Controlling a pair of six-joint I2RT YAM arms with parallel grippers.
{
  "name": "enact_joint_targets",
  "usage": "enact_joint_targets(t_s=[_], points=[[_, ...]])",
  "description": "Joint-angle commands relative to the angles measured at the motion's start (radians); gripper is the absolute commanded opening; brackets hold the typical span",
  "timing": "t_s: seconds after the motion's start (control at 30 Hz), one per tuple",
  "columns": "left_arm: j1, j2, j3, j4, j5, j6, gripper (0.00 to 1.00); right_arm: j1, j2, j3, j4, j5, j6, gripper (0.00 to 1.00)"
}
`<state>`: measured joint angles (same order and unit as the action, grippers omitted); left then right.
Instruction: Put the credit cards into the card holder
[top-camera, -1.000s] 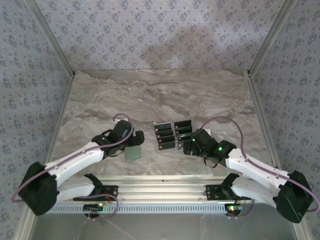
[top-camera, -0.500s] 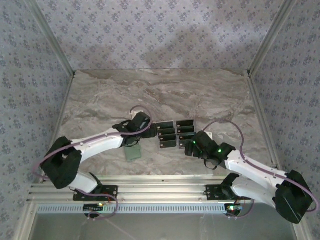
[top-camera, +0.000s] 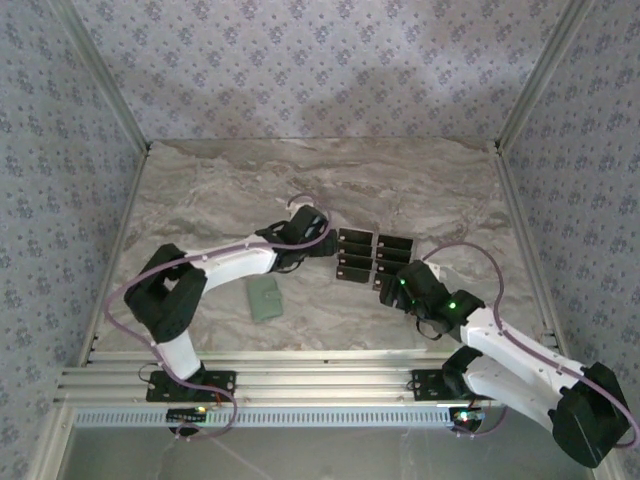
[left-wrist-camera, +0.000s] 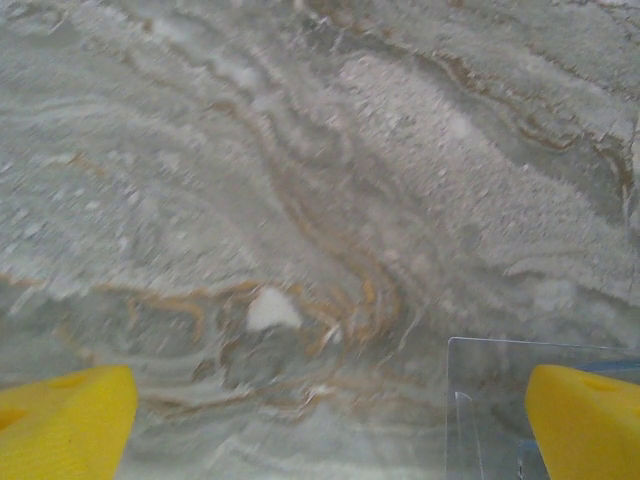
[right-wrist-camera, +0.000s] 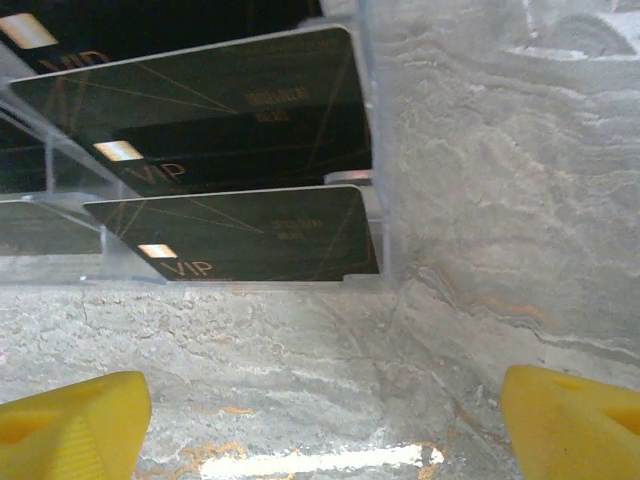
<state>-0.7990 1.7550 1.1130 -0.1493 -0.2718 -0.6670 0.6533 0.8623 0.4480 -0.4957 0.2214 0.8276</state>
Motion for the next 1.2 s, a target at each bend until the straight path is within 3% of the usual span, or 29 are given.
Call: enact_joint_targets(t_s=[0.0,0.2,0.4,0.7,0.93,1.17], points=[[-0.007,0.054,0.084,0.030,0.020,0.057,1.00,-0.007,-0.035,0.026,-0.059,0.027,0.022,0.93],[0.007,0.067,0.164,-0.029,0.021,0.108,1.00,0.005,-0.105,0.102,-0.144,-0.015,-0.015,0.92],[0.013,-0.066,0.063,-0.058,0.004,0.098,1.00,0.082,-0.073,0.201,-0.140,-0.144,-0.067,0.90],[0.087,-0.428,-0.196,-0.079,-0.023,-0.012,1.00,0.250,0.256,0.324,0.063,-0.183,-0.078,0.91],[0.217,-0.713,-0.351,-0.184,-0.011,-0.053,1.00,0.261,0.520,0.421,0.169,-0.188,-0.106,0.92],[0.263,-0.869,-0.429,-0.253,0.014,-0.069,1.00,0.247,0.737,0.534,0.212,-0.226,-0.122,0.92]])
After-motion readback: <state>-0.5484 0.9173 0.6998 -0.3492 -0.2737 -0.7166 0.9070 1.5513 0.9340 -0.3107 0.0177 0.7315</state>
